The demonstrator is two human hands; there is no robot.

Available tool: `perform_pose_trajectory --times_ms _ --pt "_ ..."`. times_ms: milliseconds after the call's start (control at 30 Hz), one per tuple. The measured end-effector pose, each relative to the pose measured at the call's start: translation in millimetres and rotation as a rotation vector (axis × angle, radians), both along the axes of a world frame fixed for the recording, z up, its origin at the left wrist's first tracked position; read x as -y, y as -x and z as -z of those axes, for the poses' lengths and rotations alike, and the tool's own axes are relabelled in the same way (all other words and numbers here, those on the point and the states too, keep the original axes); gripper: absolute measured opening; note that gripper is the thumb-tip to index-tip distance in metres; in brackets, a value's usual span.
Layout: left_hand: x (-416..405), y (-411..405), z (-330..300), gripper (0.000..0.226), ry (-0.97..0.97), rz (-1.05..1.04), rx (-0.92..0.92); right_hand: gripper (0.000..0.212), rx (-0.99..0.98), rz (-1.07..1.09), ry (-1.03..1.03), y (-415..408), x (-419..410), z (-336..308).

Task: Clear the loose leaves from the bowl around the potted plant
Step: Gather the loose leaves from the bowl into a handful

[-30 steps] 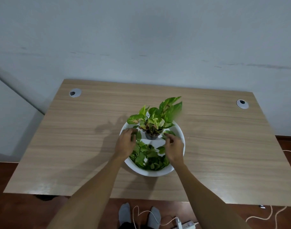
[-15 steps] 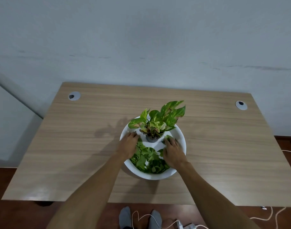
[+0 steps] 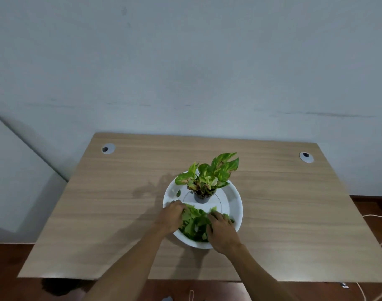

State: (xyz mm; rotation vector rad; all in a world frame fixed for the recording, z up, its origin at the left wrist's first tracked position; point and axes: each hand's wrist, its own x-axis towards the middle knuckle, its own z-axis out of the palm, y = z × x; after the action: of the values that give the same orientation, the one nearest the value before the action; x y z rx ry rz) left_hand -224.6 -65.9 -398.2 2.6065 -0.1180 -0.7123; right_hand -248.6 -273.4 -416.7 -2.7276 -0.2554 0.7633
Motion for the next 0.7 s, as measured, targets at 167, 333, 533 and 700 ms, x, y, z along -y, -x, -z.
perform_pose_trajectory --times_ms 167,333,533,700 --pt "-9 -8 -8 0.049 -0.009 0.002 0.082 0.057 -0.043 -0.024 -0.005 14 -12 12" --pt "-2 -27 -25 0.059 -0.038 0.157 0.059 0.057 -0.043 -0.016 -0.062 4 12 10" --pt "11 -35 -37 0.064 -0.168 0.261 0.196 0.053 0.064 -0.118 -0.114 -6 41 -12" --pt "16 -53 -48 0.058 -0.326 0.356 0.247 0.056 0.108 -0.157 -0.133 -9 46 -26"
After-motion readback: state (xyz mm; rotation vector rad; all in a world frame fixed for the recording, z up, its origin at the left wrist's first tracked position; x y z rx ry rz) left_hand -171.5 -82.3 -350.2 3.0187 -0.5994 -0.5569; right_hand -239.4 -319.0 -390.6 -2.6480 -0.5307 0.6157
